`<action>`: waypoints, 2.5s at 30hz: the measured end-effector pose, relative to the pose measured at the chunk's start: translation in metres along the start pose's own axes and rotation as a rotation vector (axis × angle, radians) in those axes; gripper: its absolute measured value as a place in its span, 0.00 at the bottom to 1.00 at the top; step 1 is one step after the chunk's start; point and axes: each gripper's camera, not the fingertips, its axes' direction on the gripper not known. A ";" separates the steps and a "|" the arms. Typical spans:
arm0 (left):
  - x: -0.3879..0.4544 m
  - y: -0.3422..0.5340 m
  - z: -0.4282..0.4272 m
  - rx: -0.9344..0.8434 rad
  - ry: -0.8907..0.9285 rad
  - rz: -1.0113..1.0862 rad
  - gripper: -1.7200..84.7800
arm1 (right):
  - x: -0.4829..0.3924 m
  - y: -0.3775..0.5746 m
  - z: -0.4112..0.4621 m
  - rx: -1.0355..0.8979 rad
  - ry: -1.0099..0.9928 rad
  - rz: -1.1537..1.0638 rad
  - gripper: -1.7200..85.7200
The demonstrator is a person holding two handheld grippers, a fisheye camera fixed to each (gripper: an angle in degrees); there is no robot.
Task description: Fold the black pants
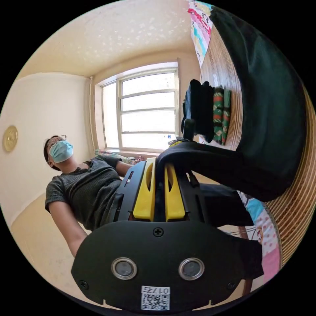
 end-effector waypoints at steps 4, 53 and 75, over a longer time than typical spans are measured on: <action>0.024 -0.035 -0.055 0.530 -0.104 0.023 0.20 | -0.001 -0.063 -0.028 0.216 0.198 0.063 0.14; 0.028 -0.150 -0.053 0.105 -0.997 -0.272 0.26 | 0.099 -0.050 -0.017 0.144 0.739 0.518 0.23; 0.054 -0.090 0.004 0.167 -0.913 -0.165 0.19 | 0.066 0.036 -0.014 0.204 0.692 0.356 0.12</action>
